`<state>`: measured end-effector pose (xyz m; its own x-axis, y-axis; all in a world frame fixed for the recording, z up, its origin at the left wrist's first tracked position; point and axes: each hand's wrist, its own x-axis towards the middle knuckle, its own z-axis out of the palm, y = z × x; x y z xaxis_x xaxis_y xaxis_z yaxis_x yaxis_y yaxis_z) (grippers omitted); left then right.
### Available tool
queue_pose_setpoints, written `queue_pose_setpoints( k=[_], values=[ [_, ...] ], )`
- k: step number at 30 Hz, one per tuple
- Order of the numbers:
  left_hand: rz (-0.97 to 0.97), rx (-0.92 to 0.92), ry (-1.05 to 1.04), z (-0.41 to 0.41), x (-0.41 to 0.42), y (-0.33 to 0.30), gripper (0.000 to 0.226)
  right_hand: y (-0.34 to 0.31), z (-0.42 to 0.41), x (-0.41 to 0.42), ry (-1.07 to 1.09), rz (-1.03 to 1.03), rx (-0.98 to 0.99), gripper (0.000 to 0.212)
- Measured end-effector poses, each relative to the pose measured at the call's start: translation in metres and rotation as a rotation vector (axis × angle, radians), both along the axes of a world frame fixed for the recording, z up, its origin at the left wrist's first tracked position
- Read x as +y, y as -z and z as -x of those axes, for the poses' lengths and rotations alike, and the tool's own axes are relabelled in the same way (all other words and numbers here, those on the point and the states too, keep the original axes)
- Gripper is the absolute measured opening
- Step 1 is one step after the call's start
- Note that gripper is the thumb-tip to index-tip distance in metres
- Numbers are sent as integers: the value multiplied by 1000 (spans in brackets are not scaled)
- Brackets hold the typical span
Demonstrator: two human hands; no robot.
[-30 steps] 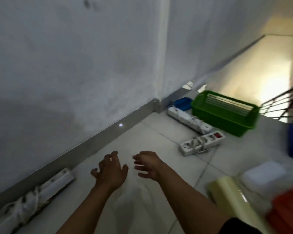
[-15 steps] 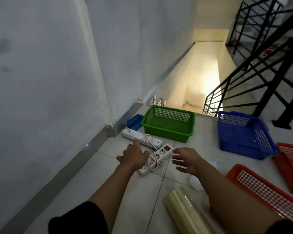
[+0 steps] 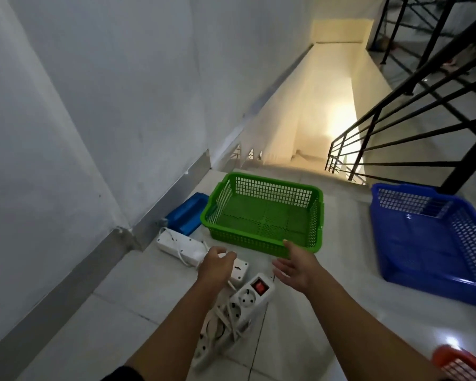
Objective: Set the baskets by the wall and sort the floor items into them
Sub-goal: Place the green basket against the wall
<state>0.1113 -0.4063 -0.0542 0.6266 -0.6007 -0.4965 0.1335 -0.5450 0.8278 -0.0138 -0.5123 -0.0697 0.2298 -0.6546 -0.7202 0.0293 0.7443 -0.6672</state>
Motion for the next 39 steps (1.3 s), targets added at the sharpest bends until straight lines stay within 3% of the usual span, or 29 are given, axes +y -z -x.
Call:
queue_pose_setpoints(
  k=[5, 10, 12, 16, 18, 21, 25, 30, 37, 39],
  values=[
    [23, 108, -26, -18, -29, 36, 26, 36, -28, -37, 158, -133, -166, 53],
    [28, 167, -53, -24, -29, 51, 18, 51, -40, -40, 259, -196, -260, 40],
    [34, 198, -62, -25, -27, 51, 18, 53, -39, -40, 322, -141, -258, 31],
    [98, 348, -112, -23, -17, 41, 16, 50, -31, -29, 436, 7, -243, 35],
    [136, 468, -158, -21, -8, 33, 30, 44, -24, -20, 426, 65, -248, 27],
    [287, 739, -289, -21, 10, 20, 65, 29, -14, -5, 349, 130, -263, 14],
    [511, 988, -663, -13, 50, 2, 63, 2, -9, 28, 103, 186, -203, 17],
    [541, 878, -1085, 9, 129, -5, 45, -20, -29, 93, -161, 199, -79, 13],
    [523, 790, -1449, 36, 261, -1, 34, -4, -53, 211, -438, 187, -42, 4],
    [548, 792, -1513, 42, 295, 2, 40, 2, -56, 243, -488, 136, -44, 6]
  ],
)
